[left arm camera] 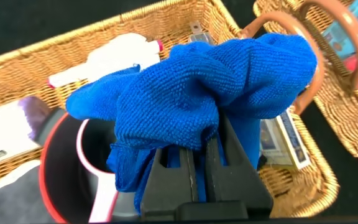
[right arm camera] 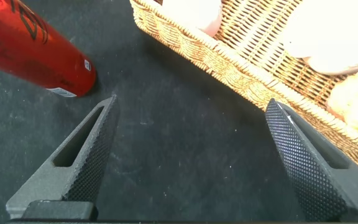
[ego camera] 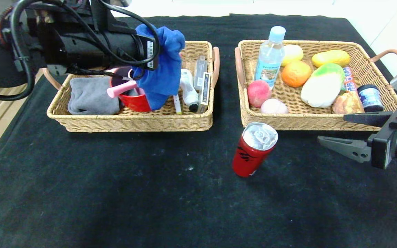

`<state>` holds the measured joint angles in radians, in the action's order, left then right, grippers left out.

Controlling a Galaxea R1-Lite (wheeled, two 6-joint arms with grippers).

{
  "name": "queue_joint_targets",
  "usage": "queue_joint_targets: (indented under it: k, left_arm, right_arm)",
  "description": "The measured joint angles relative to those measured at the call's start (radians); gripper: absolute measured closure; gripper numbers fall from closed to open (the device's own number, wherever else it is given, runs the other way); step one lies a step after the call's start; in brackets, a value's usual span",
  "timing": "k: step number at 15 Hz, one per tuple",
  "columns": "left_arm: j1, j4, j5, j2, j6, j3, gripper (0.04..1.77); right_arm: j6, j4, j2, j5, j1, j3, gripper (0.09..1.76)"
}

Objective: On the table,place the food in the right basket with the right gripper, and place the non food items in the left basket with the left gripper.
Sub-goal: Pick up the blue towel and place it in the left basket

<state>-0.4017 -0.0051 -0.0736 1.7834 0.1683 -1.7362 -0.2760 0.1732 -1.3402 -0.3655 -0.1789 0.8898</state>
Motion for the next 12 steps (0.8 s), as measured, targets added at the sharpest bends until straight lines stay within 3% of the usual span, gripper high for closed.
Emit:
queue_joint_targets:
  k: [4,9,12]
  left_arm:
    - [0.003,-0.004,0.036,0.041,0.002,-0.005,1.62]
    - [0.007,-0.005,0.039,0.071,0.004,-0.013,1.62]
    - [0.008,-0.003,0.051,0.072,0.005,-0.011,1.15]
  right_arm:
    - [0.0,0.0,0.0,0.0,0.0,0.0,0.14]
    - [0.0,0.0,0.0,0.0,0.0,0.0,0.14]
    - [0.0,0.0,0.001,0.0,0.0,0.0,0.14]
